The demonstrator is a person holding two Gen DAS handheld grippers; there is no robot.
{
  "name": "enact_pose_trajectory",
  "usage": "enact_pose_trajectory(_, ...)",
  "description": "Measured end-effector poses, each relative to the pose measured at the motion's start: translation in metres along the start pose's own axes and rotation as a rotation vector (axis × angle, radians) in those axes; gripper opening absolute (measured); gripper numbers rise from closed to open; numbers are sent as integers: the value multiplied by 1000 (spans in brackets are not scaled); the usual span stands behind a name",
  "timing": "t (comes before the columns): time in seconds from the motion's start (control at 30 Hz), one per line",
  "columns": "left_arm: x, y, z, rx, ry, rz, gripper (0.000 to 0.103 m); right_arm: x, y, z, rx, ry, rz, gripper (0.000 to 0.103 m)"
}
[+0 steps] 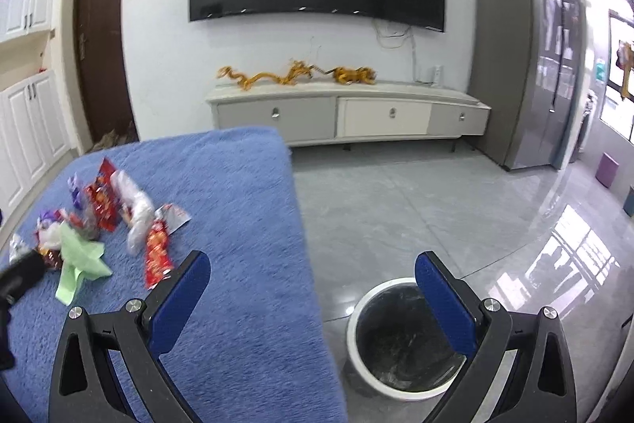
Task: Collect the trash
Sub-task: 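Move both tools toward the pile of wrappers on the blue blanket, then grasp the white printed bag with the left tool while the right tool grasps the red chip bag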
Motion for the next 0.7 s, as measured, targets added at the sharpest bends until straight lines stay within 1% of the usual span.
enact_pose_trajectory(0.13,-14,-5,-12,5,1,-33,103,0,-9,-17,54,19,-43,103)
enact_pose_trajectory(0.2,-23,-9,-23,21,14,-56,103,1,-13,-26,83,35,-66,103)
enact_pose_trajectory(0.23,-28,-12,-29,41,18,-75,103,2,-16,-31,108,39,-76,103)
enact_pose_trajectory(0.3,-38,-20,-48,67,53,-112,90,5,-24,-42,168,43,-106,103)
enact_pose_trajectory(0.33,-42,-22,-58,69,80,-132,88,6,-28,-46,198,41,-122,103)
enact_pose_trajectory(0.37,-47,-24,-74,66,129,-155,84,7,-31,-50,217,40,-131,103)
enact_pose_trajectory(0.4,-50,-24,-85,59,166,-162,82,7,-36,-55,242,42,-147,102)
enact_pose_trajectory(0.47,-53,-23,-111,35,261,-169,82,8,-48,-67,292,56,-172,96)
enact_pose_trajectory(0.5,-55,-23,-126,26,316,-172,82,8,-55,-71,314,60,-187,91)
enact_pose_trajectory(0.53,-56,-25,-137,31,351,-174,82,8,-65,-75,335,54,-207,84)
enact_pose_trajectory(0.57,-56,-27,-149,45,385,-177,81,9,-72,-78,348,50,-220,80)
enact_pose_trajectory(0.63,-56,-34,-166,56,436,-190,78,9,-90,-83,369,55,-245,65)
enact_pose_trajectory(0.7,-57,-44,-181,51,480,-212,74,9,-105,-88,397,47,-274,59)
Point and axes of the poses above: each gripper's, at about its wrist camera, not at the fingertips, and y roughly against the way its jaws point, z to its right, x to its top, the point moved 2 cm from there along -y, roughly the way its jaws point, and after that the axes turned 8 degrees about x, right-handed, at the moved point
